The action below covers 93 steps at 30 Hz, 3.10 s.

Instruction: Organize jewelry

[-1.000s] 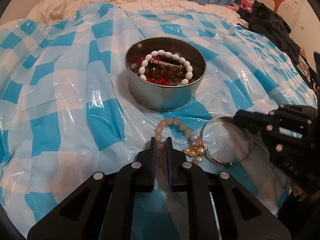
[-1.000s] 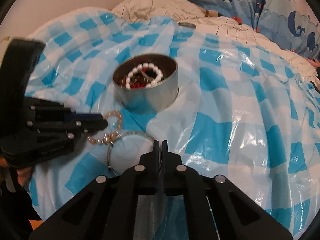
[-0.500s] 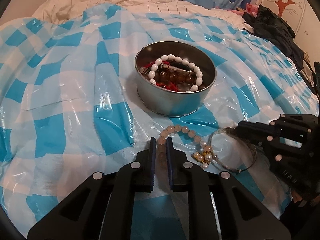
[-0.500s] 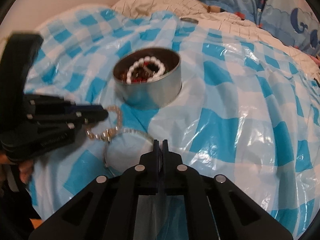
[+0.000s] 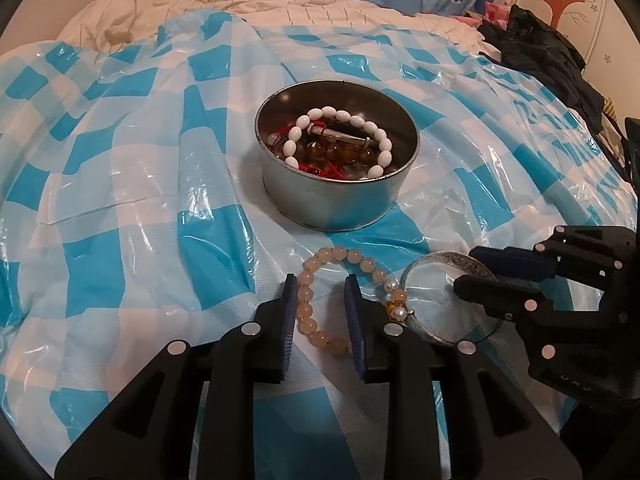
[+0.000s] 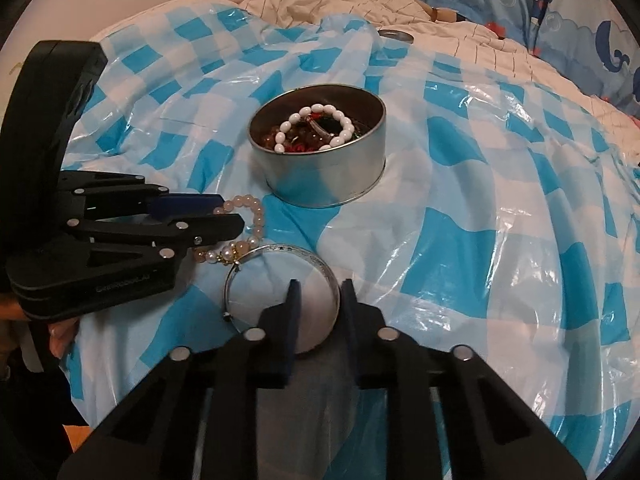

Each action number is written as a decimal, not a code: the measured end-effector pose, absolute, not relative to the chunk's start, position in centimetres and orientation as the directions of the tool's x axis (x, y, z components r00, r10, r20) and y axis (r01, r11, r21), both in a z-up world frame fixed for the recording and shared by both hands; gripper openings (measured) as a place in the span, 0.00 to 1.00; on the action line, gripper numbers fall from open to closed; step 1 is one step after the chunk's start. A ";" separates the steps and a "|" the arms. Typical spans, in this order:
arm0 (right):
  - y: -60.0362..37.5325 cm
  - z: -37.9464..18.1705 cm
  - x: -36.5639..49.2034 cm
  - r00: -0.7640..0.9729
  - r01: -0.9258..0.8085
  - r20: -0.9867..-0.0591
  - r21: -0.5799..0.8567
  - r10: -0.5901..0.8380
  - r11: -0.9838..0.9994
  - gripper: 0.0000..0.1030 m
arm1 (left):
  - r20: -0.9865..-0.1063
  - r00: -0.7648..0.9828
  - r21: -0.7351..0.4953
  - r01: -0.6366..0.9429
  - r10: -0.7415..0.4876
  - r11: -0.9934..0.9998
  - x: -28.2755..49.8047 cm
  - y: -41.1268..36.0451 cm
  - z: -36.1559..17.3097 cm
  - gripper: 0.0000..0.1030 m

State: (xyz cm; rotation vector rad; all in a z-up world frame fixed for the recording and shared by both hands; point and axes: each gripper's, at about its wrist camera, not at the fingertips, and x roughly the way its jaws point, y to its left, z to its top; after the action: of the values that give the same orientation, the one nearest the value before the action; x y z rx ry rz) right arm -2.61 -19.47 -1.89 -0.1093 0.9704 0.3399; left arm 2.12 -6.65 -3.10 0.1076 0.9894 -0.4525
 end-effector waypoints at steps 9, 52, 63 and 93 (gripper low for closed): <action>-18.4 -2.6 -2.8 0.501 -0.374 -0.837 0.019 0.219 0.927 0.10 | -0.828 0.464 -0.109 0.419 -0.316 0.901 2.1 -6.8 -3.2 0.23; -22.1 -0.9 -1.8 0.558 -0.235 -0.775 0.193 0.295 0.953 0.05 | -0.803 0.464 -0.161 0.433 -0.373 0.887 1.8 -5.9 -1.8 0.06; -22.1 -0.9 -1.8 0.558 -0.228 -0.780 0.184 0.283 0.956 0.05 | -0.807 0.473 -0.143 0.425 -0.354 0.894 1.9 -6.2 -1.7 0.06; -23.3 -0.8 -1.3 0.571 -0.183 -0.773 0.211 0.278 0.960 0.05 | -0.776 0.539 -0.059 0.454 -0.327 0.889 1.4 -8.4 0.6 0.06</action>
State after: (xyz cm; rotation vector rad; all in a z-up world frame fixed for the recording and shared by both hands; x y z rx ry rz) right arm -1.30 -23.29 -0.85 0.1117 0.9251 0.2712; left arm 1.43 -8.36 0.59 0.1558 0.8875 -0.4662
